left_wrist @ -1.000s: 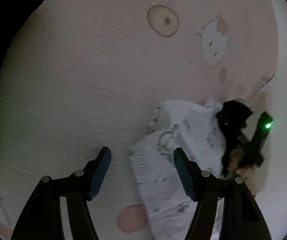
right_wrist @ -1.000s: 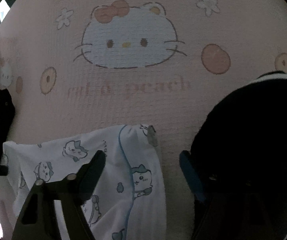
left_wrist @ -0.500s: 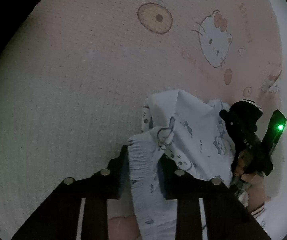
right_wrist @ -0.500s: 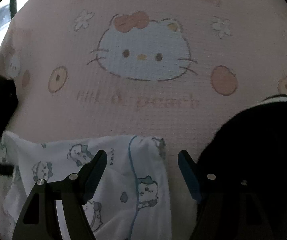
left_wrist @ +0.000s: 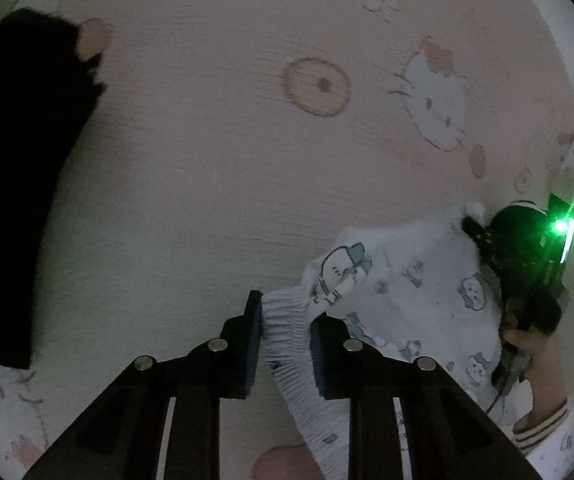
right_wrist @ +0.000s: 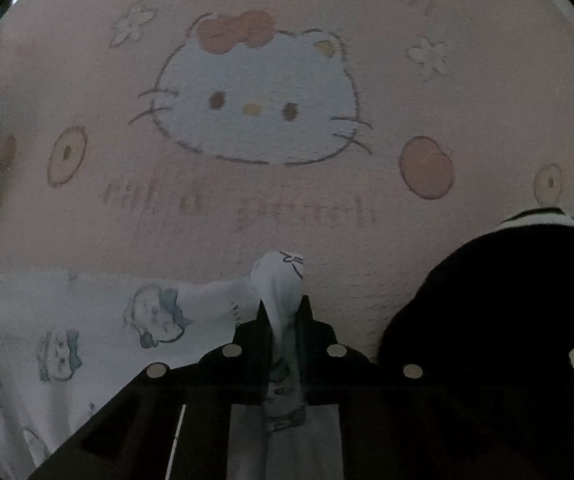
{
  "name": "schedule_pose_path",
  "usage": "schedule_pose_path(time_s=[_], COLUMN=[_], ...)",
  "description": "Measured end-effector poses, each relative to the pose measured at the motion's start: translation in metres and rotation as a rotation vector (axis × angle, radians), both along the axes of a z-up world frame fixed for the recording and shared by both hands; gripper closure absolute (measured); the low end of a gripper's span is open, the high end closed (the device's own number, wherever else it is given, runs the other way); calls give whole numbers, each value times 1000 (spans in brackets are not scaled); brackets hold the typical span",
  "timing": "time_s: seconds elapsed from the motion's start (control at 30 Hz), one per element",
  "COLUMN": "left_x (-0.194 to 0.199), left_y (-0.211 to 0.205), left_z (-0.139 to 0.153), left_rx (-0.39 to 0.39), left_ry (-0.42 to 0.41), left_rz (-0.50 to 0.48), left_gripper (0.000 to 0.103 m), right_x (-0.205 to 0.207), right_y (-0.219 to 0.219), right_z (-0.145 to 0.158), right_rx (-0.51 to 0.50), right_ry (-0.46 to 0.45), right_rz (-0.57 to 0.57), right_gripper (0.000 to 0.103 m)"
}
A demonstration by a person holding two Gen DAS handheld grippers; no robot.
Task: Fold clothes
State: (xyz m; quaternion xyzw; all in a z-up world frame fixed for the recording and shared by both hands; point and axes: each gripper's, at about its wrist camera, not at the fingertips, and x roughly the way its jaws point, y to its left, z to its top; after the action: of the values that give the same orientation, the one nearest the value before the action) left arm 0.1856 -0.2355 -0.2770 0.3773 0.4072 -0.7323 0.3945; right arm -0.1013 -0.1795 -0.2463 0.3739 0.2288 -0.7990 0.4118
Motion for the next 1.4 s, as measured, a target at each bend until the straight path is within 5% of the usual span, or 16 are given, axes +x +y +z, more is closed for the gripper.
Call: schedule_pose_path(time_s=[0.43,0.63,0.83,1.27,1.3,1.33,1.4], left_x=[-4,-9,-13,-12,-11,-9,-1], left_y=[-20,-32,-43,-67,-70,-73,-76], left_z=[4,-15,-19,-22,-21,-19,-13], left_rx=[-121,-65,-27,76,99,128,155], left_ry=[-141,-137,-126,-10,0,17,58], left_rz=[-87,-75,-89,-53,-49,-41,-17], left_gripper=[88,88,88,88,87,86,63], right_x=[14,1,-2,-32,-32,-30,-25], right_y=[-19,-31,-55,-87,-86,-84,-77], right_z=[12,0,4,20,23,29,41], right_rx=[-19,47,132,208,208,202,190], right_ry=[68,-15,15,-95,-98,-97,-99], right_rz=[-56,-54,13,78,80,79,77], right_gripper=[95,95,95,93,80,55,33])
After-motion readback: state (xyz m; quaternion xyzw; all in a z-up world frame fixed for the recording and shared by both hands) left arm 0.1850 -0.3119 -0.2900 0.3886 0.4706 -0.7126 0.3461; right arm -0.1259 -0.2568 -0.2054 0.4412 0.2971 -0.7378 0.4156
